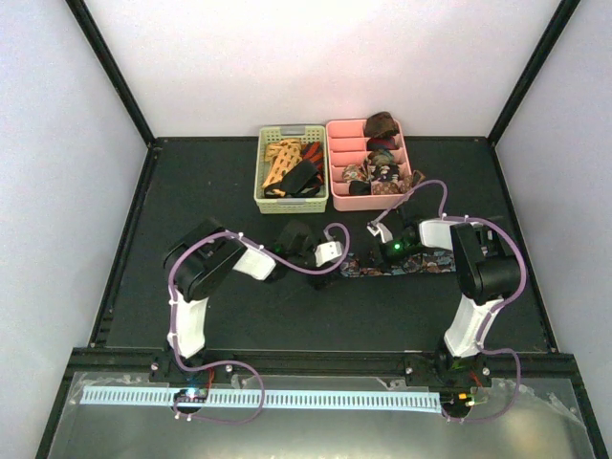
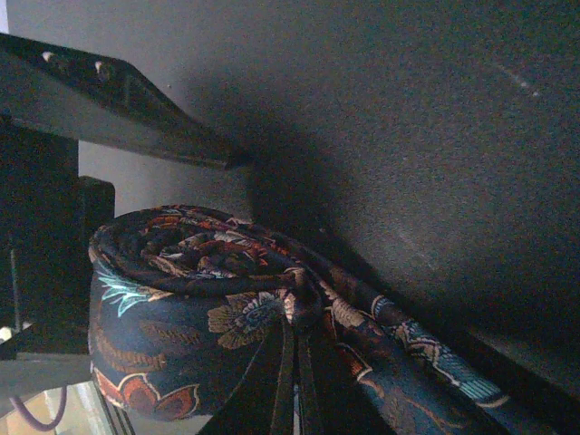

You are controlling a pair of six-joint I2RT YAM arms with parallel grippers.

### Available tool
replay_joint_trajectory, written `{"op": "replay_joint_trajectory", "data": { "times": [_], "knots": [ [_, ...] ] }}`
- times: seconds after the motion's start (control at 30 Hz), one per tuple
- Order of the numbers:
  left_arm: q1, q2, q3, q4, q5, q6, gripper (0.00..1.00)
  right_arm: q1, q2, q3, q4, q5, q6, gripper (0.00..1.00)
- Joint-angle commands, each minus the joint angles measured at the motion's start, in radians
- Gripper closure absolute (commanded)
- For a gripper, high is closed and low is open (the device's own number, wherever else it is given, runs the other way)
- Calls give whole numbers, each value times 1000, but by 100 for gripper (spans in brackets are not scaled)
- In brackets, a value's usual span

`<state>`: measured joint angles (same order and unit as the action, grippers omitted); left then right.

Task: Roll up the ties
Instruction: Roll the tie at the center of the board.

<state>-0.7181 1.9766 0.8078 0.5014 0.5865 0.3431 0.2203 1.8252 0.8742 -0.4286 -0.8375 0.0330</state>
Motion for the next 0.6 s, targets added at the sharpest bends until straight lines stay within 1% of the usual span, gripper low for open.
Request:
{"op": "replay_joint_trajectory", "data": {
  "times": [0.0,0.1,0.2,0.3,0.4,0.5,0.57],
  "knots": [
    [1,65,-5,168,114,-140,18,3,28,14,-41,82,-21,98],
    [-7,103,-4,262,126,-189,19,2,32,16,-44,86,-21,98],
    [-23,130,20,261,99,-174,22,2,41,22,-44,75,-19,98],
    [-33,148,61,191,72,-126,30,2,45,25,-44,60,-23,98],
    [-35,136,76,105,36,-61,45,2,41,27,-43,51,-26,98],
    [-44,93,66,-15,-19,21,57,1,33,44,-73,49,-49,98],
    [-56,63,64,-104,-73,75,61,-11,13,57,-104,35,-75,91]
  ]
}}
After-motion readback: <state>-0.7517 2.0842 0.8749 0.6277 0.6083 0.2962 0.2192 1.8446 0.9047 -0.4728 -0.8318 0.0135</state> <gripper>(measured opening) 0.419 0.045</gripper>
